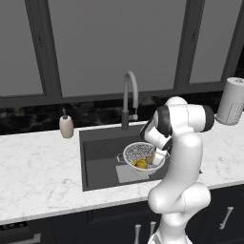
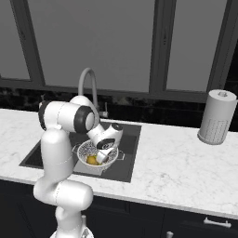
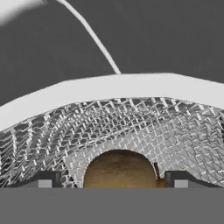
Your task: Put the colander in the sink, put the pear, pear, kiwi in the colander, and turn on the sink faucet and pour water over the colander.
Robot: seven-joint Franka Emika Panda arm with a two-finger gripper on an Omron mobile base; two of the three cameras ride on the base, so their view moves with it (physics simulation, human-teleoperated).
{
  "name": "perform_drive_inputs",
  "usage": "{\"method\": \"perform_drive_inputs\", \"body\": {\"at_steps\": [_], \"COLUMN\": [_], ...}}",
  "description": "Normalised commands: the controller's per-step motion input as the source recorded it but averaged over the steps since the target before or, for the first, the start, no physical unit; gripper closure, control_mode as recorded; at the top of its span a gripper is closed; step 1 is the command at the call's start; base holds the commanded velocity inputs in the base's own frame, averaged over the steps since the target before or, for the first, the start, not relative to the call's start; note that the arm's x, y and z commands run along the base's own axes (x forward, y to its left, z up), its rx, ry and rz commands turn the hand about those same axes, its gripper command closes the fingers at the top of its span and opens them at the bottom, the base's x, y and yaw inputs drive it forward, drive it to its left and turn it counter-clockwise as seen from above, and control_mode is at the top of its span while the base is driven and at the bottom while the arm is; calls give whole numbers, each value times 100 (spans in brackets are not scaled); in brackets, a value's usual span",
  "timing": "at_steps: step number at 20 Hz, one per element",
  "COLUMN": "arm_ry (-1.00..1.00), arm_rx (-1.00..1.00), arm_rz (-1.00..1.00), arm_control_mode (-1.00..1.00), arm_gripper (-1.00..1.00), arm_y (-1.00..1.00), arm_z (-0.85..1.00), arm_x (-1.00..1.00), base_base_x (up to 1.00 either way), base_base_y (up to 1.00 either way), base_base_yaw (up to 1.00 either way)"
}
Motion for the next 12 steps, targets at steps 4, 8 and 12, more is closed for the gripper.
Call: {"method": "perform_drive_inputs", "body": {"at_steps": [4,8,12], "arm_ry": [-3,-19,-30], "arm_rx": [3,13,16], "arm_rz": [21,19,7], "arm_control_mode": [-100,-100,-100], "arm_gripper": [-100,-100,-100], "arm_y": [5,0,0], "arm_z": [28,100,100], "arm_x": [0,0,0], "base_base_x": [0,0,0], "base_base_y": [0,0,0], "base_base_yaw": [0,0,0]}}
